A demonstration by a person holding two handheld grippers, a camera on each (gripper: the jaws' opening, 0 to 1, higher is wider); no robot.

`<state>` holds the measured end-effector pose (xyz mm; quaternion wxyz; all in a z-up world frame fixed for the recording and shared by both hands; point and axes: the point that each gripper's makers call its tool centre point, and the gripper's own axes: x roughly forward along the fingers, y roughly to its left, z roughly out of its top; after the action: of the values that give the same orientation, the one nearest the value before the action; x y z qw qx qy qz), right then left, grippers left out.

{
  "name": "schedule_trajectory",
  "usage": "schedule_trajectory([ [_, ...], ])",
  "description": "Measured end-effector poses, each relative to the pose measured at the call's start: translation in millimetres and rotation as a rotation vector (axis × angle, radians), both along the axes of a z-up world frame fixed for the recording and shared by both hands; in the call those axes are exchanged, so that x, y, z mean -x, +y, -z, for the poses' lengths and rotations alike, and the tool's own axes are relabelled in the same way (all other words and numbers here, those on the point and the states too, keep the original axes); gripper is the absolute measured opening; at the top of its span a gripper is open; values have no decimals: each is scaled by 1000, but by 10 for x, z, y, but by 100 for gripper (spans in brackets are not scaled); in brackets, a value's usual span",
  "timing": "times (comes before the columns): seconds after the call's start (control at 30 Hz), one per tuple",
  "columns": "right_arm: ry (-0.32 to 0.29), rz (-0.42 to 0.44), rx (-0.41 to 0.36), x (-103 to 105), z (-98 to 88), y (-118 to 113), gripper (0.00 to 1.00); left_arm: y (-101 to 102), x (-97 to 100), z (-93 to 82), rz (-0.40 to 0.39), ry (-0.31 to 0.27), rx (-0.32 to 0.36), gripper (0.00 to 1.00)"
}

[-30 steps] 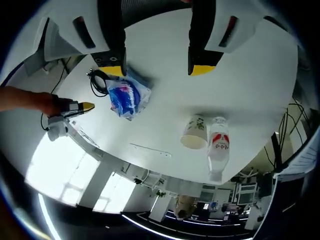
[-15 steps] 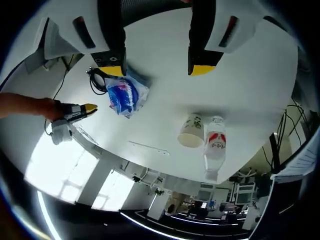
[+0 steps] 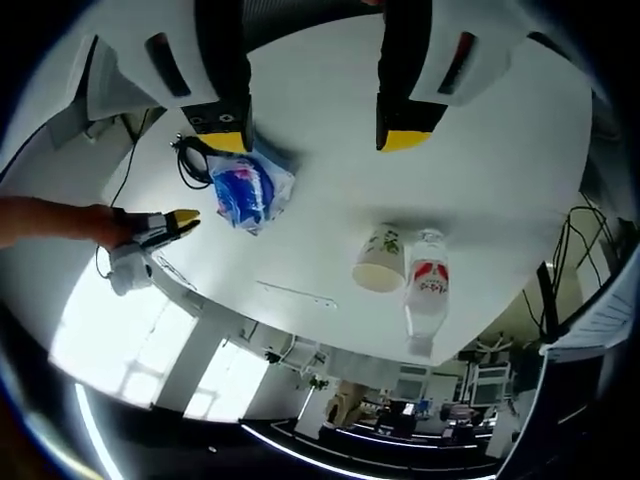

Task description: Arrange the tabletop items into an orderly group along one side of the table until the central work area is clear of visible clutter.

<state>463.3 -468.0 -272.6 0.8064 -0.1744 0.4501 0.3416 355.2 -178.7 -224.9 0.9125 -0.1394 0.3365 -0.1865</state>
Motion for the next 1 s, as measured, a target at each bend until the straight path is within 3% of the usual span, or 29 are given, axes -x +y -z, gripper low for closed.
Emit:
schedule_trajectory([
  [0.43, 29, -32, 3, -75, 60, 66, 19, 22, 38, -9, 3, 2, -5, 49],
  [1.0, 54, -132, 37, -340, 145, 391, 23, 13, 91, 2, 3, 2, 3, 49],
])
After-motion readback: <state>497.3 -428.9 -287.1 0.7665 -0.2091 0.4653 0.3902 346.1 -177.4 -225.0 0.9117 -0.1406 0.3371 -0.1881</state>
